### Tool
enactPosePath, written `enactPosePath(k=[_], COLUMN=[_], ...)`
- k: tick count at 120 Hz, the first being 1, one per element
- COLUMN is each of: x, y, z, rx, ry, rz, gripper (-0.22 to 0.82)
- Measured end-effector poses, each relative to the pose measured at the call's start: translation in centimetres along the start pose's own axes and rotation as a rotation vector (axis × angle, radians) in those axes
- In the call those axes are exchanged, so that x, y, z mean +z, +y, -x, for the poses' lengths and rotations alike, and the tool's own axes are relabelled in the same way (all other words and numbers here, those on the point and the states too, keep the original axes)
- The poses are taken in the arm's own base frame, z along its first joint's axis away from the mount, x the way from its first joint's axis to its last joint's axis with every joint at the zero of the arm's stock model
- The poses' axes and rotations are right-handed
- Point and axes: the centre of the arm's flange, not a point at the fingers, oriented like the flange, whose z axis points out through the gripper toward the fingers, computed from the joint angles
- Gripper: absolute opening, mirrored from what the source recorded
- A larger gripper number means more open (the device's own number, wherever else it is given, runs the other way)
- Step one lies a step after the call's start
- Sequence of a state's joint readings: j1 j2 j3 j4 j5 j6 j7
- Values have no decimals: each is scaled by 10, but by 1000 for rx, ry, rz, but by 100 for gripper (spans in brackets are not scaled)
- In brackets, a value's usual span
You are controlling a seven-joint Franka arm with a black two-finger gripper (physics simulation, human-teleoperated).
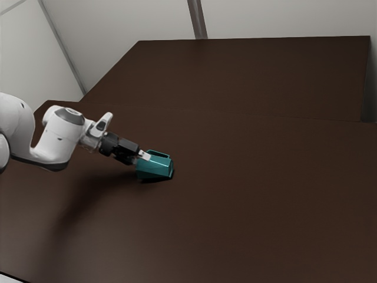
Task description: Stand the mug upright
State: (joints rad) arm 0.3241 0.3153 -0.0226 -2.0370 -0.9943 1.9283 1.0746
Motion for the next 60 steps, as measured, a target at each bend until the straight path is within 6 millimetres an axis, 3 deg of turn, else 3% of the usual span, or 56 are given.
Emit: enactPosePath(k=[11, 43, 60], x=[5, 8, 9], y=[-1, 2, 3], z=[0, 0, 0], rx=[-8, -3, 4], ry=[7, 14, 18], rz=[21, 52, 61], gripper=[54, 8, -6])
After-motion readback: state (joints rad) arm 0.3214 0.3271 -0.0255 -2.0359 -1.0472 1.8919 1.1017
